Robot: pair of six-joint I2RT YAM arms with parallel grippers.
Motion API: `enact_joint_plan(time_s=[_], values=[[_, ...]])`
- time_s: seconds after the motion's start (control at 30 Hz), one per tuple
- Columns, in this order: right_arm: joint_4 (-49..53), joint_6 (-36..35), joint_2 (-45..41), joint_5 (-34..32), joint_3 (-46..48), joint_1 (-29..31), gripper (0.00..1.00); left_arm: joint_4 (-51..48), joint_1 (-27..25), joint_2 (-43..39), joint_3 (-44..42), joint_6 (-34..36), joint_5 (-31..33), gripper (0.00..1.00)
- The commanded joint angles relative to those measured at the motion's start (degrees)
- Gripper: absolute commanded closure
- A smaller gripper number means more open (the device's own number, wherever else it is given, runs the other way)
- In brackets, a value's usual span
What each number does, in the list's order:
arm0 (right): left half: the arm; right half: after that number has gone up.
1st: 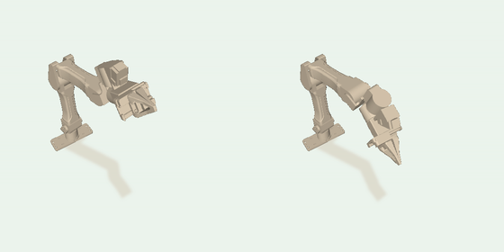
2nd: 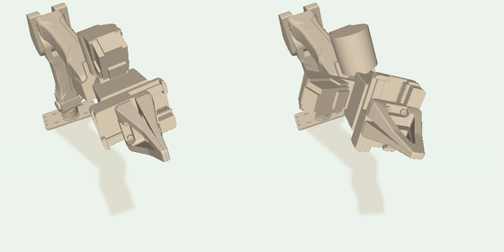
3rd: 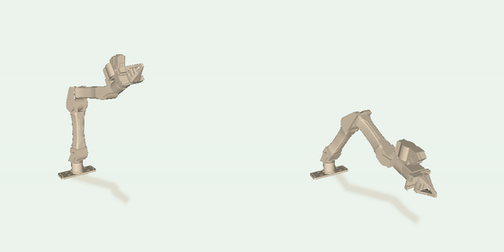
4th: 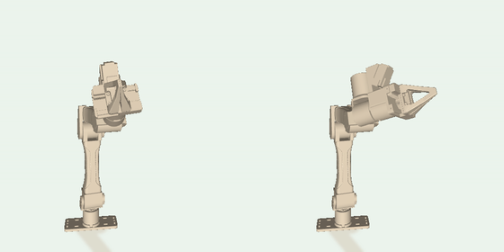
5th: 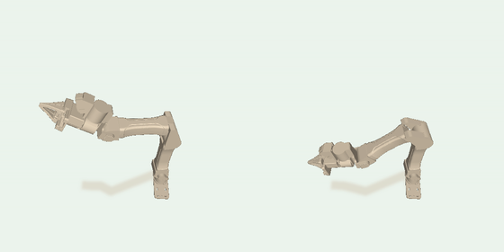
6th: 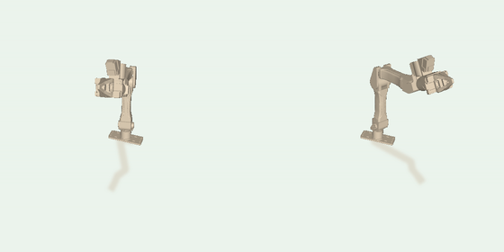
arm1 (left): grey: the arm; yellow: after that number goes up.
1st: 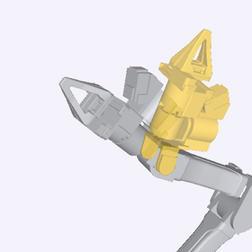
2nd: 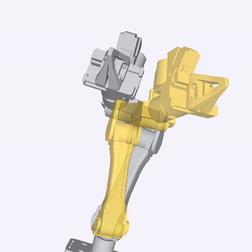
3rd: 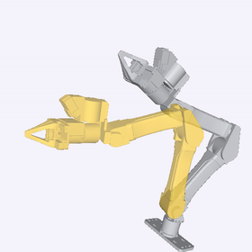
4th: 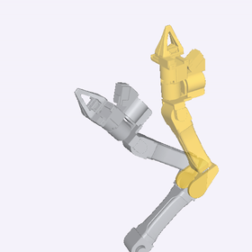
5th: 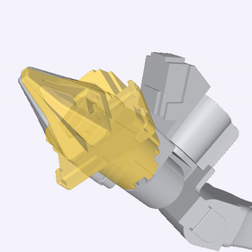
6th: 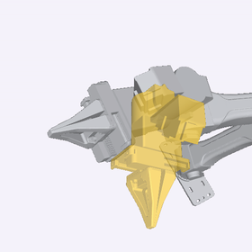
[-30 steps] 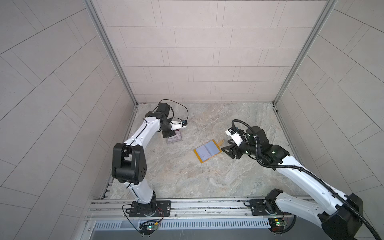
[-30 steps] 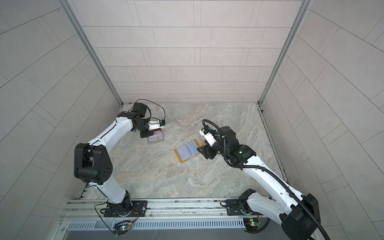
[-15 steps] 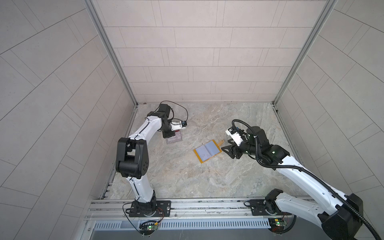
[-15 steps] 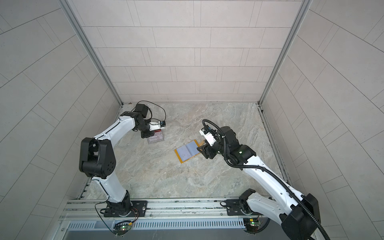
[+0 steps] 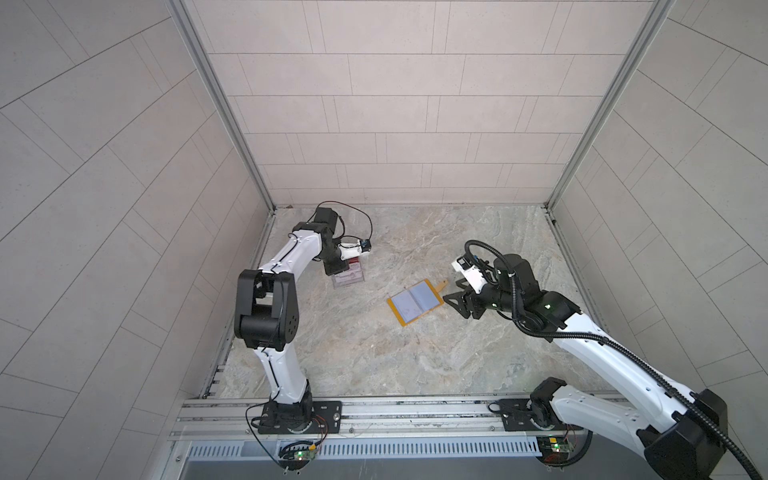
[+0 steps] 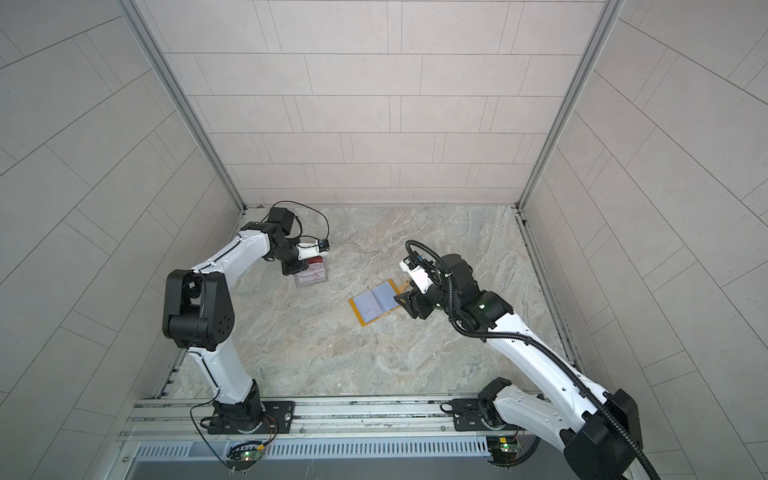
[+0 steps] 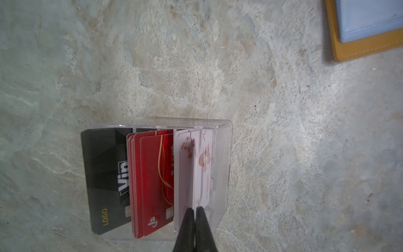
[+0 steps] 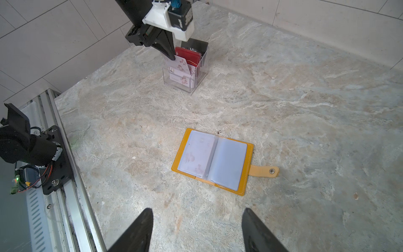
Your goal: Take the credit cards out of the card holder
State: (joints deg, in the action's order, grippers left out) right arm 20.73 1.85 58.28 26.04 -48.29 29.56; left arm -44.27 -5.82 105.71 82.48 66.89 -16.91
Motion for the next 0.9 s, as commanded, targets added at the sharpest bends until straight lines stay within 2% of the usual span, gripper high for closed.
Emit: enact_joint_plan(time_s=[0.0,0.5,0.87], values=[[-1.13,-0.14,-1.28,0.13,0.67,-0.34,0.33,-1.25,0.29,0.99,1.52,-0.18,-1.51,1.0],[-1.94,0.15,-1.59,0.31,1.27,-0.26,0.33,-1.46,0.29,3.01,1.98,-1.47,-3.83,1.0],[-4.29,0.36,-3.71,1.96,2.59,-0.28,0.33,-1.81,0.29,4.22,2.42,-1.85,-4.44,0.96]])
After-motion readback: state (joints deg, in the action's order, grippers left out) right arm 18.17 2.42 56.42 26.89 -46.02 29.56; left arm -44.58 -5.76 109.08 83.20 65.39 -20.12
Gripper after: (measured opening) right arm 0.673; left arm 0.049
